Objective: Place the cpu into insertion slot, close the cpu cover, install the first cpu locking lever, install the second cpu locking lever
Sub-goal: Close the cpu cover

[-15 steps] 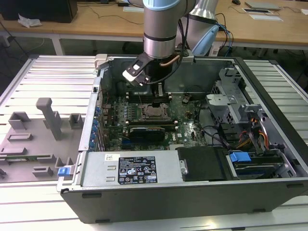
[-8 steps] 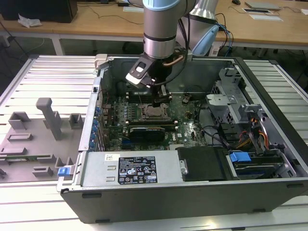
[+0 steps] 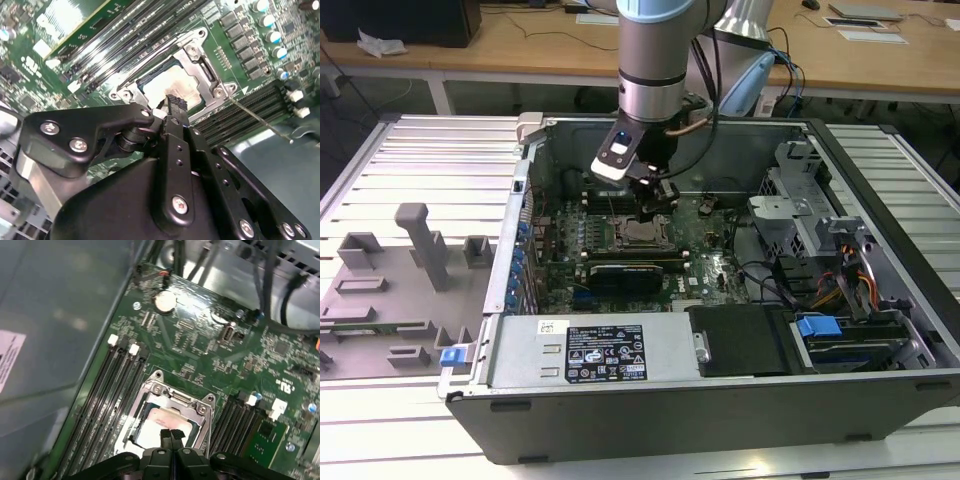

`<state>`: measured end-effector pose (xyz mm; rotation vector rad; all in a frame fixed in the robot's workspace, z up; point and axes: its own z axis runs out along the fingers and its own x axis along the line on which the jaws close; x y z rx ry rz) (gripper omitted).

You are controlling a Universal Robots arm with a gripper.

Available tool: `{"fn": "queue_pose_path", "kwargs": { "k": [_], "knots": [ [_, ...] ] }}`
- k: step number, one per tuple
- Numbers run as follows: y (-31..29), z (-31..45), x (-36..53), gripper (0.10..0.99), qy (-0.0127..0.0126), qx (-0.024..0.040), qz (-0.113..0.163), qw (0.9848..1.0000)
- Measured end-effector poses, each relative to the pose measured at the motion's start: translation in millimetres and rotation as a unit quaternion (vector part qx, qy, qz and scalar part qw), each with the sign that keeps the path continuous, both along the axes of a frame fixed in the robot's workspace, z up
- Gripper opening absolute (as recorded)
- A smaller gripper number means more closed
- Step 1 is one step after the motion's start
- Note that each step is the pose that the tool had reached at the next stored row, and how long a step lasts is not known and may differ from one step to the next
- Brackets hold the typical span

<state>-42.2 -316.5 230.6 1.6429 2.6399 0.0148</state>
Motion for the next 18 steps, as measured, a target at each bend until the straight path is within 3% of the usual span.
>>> {"fn": "queue_pose_path", "kwargs": {
  "k": [3, 5, 8, 9, 12, 13, 15, 18],
  "knots": [
    [0.0, 0.0, 0.0, 0.106, 0.0000, 0.0000, 0.037, 0.9993],
    [0.0, 0.0, 0.0, 0.106, 0.0000, 0.0000, 0.075, 0.9972],
    [0.0, 0.0, 0.0, 0.106, 0.0000, 0.0000, 0.107, 0.9942],
    [0.0, 0.0, 0.0, 0.106, 0.0000, 0.0000, 0.126, 0.9920],
    [0.0, 0.0, 0.0, 0.106, 0.0000, 0.0000, 0.159, 0.9873],
    [0.0, 0.0, 0.0, 0.106, 0.0000, 0.0000, 0.176, 0.9843],
    [0.0, 0.0, 0.0, 0.106, 0.0000, 0.0000, 0.195, 0.9807],
    [0.0, 0.0, 0.0, 0.106, 0.0000, 0.0000, 0.228, 0.9736]
  ]
}}
